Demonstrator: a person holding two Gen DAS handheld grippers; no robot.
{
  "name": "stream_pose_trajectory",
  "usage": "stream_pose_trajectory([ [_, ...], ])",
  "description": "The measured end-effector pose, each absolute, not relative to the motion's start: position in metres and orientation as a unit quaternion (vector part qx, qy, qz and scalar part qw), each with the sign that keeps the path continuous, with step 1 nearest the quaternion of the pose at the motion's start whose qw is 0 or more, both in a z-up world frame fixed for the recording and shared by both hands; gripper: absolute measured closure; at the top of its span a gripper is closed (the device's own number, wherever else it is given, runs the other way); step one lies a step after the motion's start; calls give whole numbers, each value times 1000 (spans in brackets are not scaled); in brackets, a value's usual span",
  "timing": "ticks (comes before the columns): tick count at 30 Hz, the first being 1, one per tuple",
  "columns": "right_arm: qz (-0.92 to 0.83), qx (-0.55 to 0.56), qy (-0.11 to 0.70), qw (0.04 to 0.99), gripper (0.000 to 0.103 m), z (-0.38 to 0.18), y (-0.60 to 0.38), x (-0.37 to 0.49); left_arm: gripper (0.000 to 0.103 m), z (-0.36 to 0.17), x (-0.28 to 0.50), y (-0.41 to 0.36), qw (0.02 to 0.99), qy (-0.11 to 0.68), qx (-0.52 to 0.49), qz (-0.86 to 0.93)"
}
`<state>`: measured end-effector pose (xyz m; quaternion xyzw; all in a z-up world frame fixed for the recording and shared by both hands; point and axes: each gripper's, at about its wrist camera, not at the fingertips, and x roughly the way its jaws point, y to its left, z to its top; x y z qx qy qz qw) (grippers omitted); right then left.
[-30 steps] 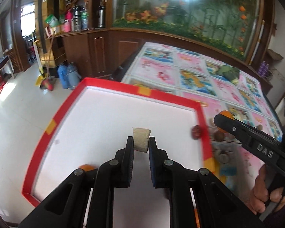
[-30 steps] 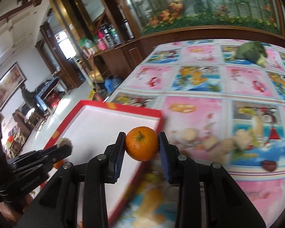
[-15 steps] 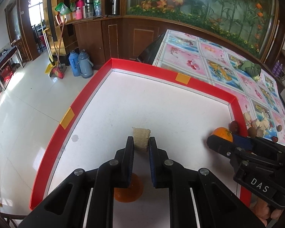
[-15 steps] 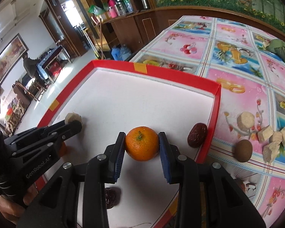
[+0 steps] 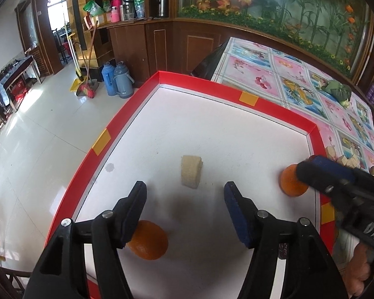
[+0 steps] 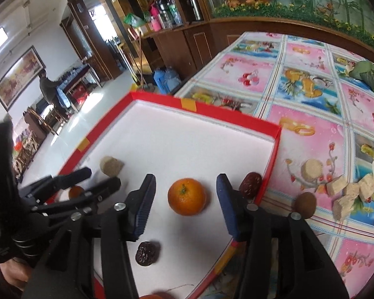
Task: Organize fruits
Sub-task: 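Open left tool dropping the cube while right tool releases the mandarin in the tray, then grasp a brown nut with right tool while left tool grasps a tan cube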
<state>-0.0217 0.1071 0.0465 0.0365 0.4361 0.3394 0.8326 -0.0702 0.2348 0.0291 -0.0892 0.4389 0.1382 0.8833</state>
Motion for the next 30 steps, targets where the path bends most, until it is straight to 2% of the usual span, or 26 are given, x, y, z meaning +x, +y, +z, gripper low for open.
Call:
stream_pose_trajectory([
  [13,262,107,408,868,49,65,1,4,32,42,-70,189,885,442,-84,119],
  [21,190,180,405,876,49,65,-103,24,31,50,-61,129,892,446,-38,66],
  [30,128,193,419,878,49,57,-177,30,31,58,-48,63,897,442,16,-1],
])
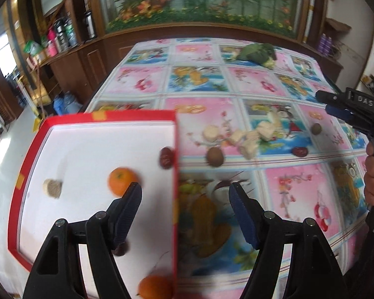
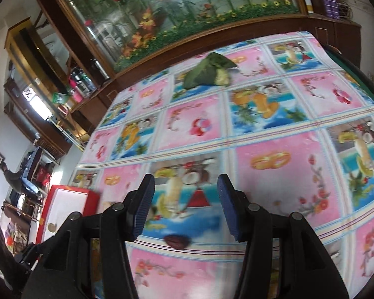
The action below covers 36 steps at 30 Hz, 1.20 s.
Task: Organize fruits
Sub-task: 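Grasp a brown nut with right tool while left tool grasps a tan cube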
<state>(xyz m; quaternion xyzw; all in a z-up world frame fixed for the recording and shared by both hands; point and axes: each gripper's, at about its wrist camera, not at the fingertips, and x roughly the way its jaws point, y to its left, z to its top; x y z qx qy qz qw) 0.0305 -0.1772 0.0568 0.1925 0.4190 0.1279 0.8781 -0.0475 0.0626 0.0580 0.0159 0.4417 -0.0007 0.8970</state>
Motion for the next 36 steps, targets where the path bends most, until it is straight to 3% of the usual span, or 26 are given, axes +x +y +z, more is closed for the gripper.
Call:
stream_pose_trajectory([
  [10,100,221,464,852,49,36,-218,39,31,44,-11,11,901,425,69,-52],
  [23,99,202,497,838,49,17,-203,47,35,27,10,2,900,428,50,-65],
  [35,62,116,495,859,73,9,-180,48,42,23,15,-3,906,414,52,-67],
  [36,61,116,494,859,73,9,-181,48,47,22,16,-3,905,417,52,-67],
])
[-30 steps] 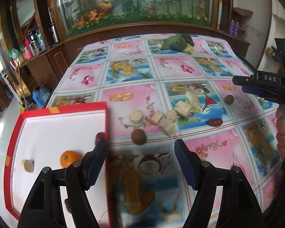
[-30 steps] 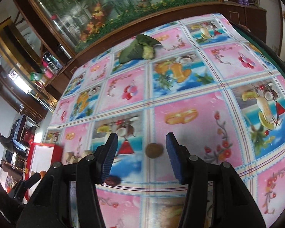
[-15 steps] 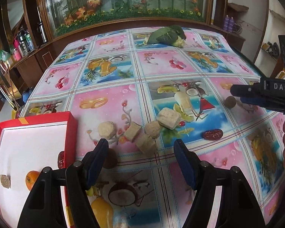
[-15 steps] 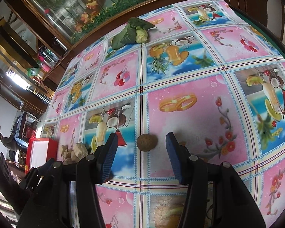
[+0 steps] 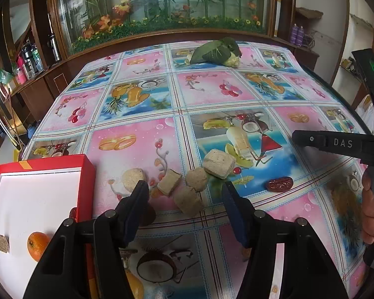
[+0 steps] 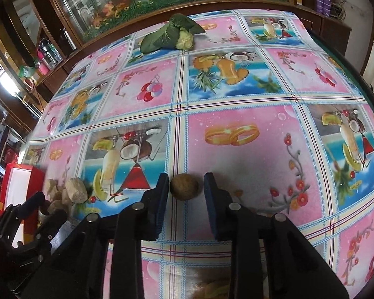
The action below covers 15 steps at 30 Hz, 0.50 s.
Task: Organize fruits
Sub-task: 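Grasp a brown nut with right tool while left tool grasps a tan cube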
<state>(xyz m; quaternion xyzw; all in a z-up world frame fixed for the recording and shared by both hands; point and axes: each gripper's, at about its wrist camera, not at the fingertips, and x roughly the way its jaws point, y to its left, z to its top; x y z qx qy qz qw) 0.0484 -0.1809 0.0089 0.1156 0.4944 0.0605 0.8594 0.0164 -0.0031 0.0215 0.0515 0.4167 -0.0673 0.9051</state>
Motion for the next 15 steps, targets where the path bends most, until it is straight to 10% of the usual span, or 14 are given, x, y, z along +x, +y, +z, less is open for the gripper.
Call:
stream_pose_trajectory([
  [7,54,114,493,861,77,9,-181,48,75,10,22,-3,896,436,36,-78],
  [15,53,108,493,862,78,9,-178,48,79,11,21,-4,895,437,34,-79],
])
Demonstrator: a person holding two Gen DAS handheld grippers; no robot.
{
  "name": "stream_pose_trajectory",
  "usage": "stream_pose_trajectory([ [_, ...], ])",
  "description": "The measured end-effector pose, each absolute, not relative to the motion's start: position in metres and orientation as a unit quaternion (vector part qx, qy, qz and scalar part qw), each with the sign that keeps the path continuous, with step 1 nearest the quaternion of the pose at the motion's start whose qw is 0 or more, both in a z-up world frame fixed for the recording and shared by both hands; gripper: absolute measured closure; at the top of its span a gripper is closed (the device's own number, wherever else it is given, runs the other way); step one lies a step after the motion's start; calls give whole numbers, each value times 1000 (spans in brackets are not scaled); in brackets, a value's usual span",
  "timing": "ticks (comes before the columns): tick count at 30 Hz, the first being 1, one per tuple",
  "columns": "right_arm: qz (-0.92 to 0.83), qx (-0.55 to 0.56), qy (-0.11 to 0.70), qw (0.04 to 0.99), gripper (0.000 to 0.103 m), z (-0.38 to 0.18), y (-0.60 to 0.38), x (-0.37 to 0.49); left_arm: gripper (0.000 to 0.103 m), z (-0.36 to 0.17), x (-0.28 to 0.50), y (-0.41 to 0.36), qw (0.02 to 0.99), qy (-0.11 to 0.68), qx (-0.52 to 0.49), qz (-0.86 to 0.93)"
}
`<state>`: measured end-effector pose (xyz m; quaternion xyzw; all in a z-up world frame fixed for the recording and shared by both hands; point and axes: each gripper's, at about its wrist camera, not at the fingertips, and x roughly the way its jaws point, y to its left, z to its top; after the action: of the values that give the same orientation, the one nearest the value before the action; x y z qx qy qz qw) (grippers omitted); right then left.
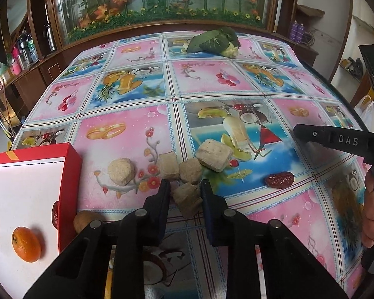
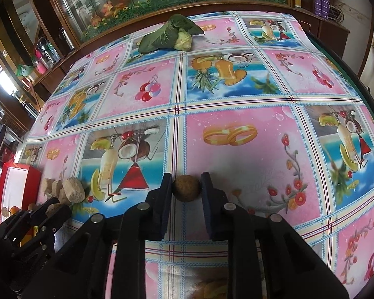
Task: Organize fruits
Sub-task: 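Grasp a brown nut with right tool while left tool grasps a tan cube, then carry both into the tray and open right tool while left tool releases its cube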
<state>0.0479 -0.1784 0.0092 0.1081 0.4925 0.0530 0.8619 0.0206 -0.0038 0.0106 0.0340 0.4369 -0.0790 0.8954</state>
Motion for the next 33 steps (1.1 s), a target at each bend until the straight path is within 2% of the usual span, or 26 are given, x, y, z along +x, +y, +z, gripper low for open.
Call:
stream_pose_trajectory([
  [6,64,114,480,868,78,15,-177,44,79,17,6,0,896,435,20,-84],
  [21,90,121,390,908,78,45,-169,26,79,61,-52,38,919,386,-12,-73],
  [33,78,104,387,913,78,37,-162,25,79,65,-76,90,927,374,-33,-23],
])
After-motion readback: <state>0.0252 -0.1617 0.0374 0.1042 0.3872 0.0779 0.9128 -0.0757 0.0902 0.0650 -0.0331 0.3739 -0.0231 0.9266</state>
